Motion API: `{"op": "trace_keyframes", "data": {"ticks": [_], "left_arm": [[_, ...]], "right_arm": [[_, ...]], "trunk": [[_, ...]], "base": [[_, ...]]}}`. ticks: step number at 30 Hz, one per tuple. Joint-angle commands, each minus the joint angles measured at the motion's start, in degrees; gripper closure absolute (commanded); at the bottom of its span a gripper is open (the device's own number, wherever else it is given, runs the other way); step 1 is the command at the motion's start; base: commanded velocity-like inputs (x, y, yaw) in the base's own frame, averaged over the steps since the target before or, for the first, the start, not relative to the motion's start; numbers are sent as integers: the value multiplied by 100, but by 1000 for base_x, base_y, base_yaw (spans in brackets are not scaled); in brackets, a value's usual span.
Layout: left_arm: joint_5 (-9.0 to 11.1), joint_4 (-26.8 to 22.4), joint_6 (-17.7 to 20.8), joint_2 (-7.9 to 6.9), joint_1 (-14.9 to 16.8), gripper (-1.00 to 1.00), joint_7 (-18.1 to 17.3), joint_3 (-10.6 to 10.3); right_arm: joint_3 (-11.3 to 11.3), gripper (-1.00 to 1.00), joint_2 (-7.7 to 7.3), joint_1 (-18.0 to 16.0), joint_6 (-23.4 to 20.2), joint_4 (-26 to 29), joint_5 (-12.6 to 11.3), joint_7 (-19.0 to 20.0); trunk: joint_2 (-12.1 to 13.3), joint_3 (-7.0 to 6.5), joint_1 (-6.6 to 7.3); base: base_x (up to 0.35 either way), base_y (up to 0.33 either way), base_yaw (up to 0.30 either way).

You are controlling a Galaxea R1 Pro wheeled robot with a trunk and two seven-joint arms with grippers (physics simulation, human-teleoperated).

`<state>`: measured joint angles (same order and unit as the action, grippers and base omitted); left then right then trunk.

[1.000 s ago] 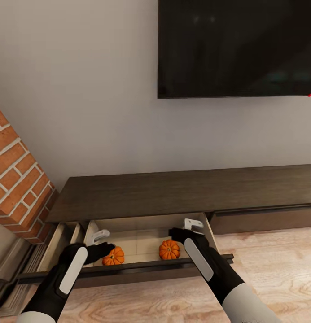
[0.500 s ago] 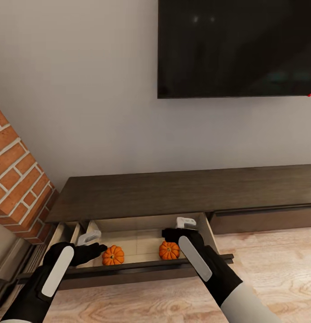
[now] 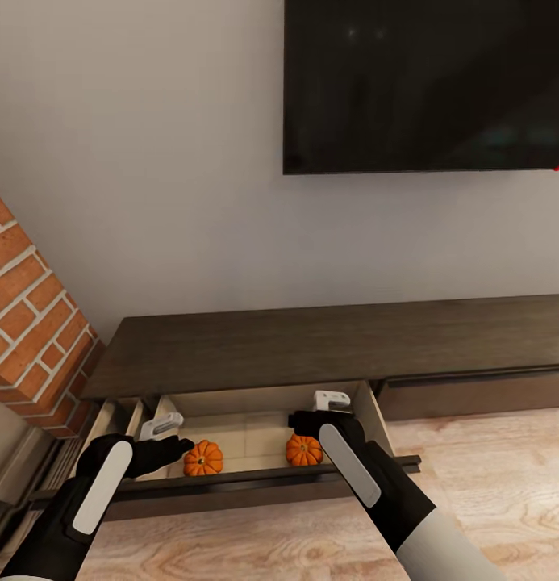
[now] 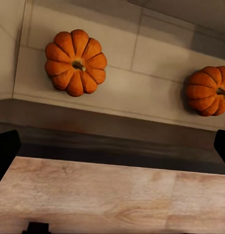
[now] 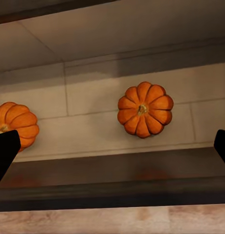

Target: Place each of the two pumpkins and all three candles from the living room inside a cabinet in the living room (use any cabinet), then make sure every cabinet is closed, and position the cauldron so it is next to a table in the living room.

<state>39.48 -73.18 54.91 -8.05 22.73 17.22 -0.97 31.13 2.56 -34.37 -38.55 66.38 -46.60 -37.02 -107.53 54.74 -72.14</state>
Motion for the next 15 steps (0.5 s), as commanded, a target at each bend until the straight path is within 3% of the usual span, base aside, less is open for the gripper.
{"op": "trace_keyframes", "data": {"ticks": [1,6,15], "left_arm": [[60,-13,11,-8,3,-100,53,-9],[60,-29,11,-14,3,-100,35,10],[62,-37,13,-13,3,-100,78,27]], "right_arm": [[5,-100,-1,-6,-3,6,-58,-59],[-1,-100,-1,-7,-12,7,-68,-59],[-1,-100,-1,-6,-12,7,-68,-59]], "trunk": [[-44,23,-22],[-124,59,-66],[-485,221,-264]], "base": [[0,0,0],[0,0,0],[0,0,0]]}}
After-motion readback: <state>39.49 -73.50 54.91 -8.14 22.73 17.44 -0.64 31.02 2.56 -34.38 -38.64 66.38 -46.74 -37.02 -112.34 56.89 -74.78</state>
